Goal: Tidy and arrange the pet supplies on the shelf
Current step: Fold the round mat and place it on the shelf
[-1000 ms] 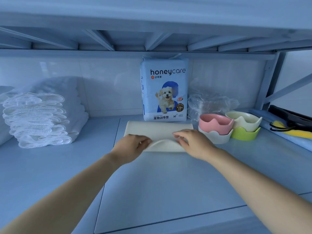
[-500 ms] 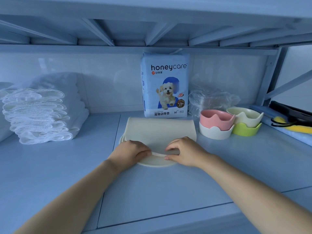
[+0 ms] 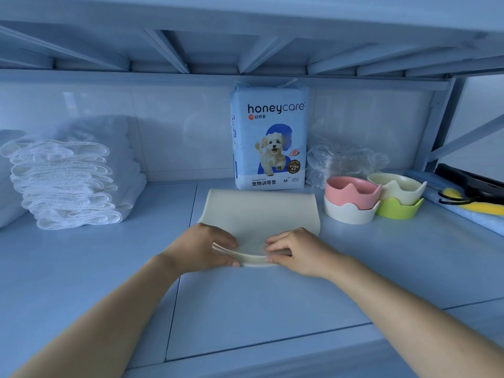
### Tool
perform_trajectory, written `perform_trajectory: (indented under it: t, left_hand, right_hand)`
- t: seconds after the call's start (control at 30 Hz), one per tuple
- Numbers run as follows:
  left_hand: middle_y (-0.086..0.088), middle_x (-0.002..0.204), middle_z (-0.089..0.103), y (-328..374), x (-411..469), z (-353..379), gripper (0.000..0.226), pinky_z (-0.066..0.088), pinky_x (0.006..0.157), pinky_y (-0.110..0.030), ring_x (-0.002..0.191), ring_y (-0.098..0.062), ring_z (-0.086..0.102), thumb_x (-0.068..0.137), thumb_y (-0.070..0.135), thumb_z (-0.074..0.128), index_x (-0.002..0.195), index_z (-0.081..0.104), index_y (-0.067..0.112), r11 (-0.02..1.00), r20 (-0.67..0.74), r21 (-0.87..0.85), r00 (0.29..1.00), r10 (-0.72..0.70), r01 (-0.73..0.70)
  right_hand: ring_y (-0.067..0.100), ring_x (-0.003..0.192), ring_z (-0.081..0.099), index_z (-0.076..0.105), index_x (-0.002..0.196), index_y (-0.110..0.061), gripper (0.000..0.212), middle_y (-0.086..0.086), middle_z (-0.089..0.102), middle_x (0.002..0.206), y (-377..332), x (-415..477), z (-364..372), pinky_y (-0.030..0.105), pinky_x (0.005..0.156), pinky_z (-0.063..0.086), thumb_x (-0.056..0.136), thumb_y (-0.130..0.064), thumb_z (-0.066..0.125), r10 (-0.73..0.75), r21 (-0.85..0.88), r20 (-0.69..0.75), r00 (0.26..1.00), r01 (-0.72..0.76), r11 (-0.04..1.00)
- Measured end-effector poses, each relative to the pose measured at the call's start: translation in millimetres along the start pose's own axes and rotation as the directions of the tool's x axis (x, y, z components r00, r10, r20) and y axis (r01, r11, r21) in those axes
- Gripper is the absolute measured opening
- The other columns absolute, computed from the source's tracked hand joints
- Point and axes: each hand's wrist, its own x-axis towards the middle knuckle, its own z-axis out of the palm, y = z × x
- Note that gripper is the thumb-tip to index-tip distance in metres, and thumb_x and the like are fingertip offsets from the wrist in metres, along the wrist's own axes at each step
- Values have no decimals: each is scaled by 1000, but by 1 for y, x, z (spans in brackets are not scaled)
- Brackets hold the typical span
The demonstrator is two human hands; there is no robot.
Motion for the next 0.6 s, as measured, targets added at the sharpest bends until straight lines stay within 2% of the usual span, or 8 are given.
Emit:
perform_trajectory:
  t: [0.1,0.2,0.3,0.37,0.47,0.53,0.57,0.6]
  left_hand:
    - [25,105,65,0,0,1,40,42,86,-13,96,3,57,68,53,75,101,71,32,997,-2,56,999,49,-49]
    - [20,101,69,3,-4,4,32,42,77,-13,90,-2,61,77,50,69,103,70,32,978,-32,151,989,147,-141]
    - [18,102,69,9,-3,9,23,46,75,-21,91,-9,61,82,35,63,105,68,35,961,-57,225,982,180,-163]
    - [18,103,68,9,-2,11,27,46,76,-22,93,-11,60,81,27,60,105,68,35,963,-63,229,985,164,-145]
    - [19,102,69,3,-5,11,22,44,77,-18,94,-9,62,84,26,64,103,70,34,981,-104,140,984,148,-132]
    - [15,97,70,4,-7,13,17,48,76,-24,91,-13,62,88,28,62,101,71,34,995,-157,62,984,82,-73]
    - [13,95,70,7,-6,14,17,48,74,-27,90,-16,61,90,30,58,101,70,33,999,-190,47,981,35,-27]
    - [11,93,70,10,-5,16,18,48,72,-29,88,-18,60,92,31,54,102,69,32,998,-224,56,974,-4,17]
  right_hand:
    - [6,124,48,65,117,-18,50,-3,54,135,1,0,-1,11,101,28,76,-45,72,63,19,18,998,-64,998]
    - [4,122,49,66,115,-19,47,-5,57,132,-2,0,-1,11,100,30,75,-44,73,76,16,-10,997,-75,997]
    - [6,118,53,68,111,-19,43,-8,61,126,-8,-1,-2,18,100,38,75,-41,71,98,-10,-19,995,-98,995]
    - [8,112,56,69,108,-18,38,-8,65,119,-12,-2,-2,25,97,43,74,-36,68,99,-34,-31,995,-100,994]
    - [8,107,58,69,106,-19,35,-7,67,114,-14,-4,0,25,94,45,73,-28,64,115,-32,-54,992,-117,993]
    - [12,92,62,70,97,-16,25,-4,71,98,-14,-5,2,28,83,48,74,-22,61,130,-5,-72,989,-131,991]
    - [15,77,59,69,85,-13,14,-2,69,80,-13,-4,2,30,70,47,76,-22,61,138,-8,-93,986,-139,990]
    - [17,64,50,62,71,-12,13,-1,59,63,-13,-2,2,30,59,39,79,-23,63,152,-11,-119,981,-155,988]
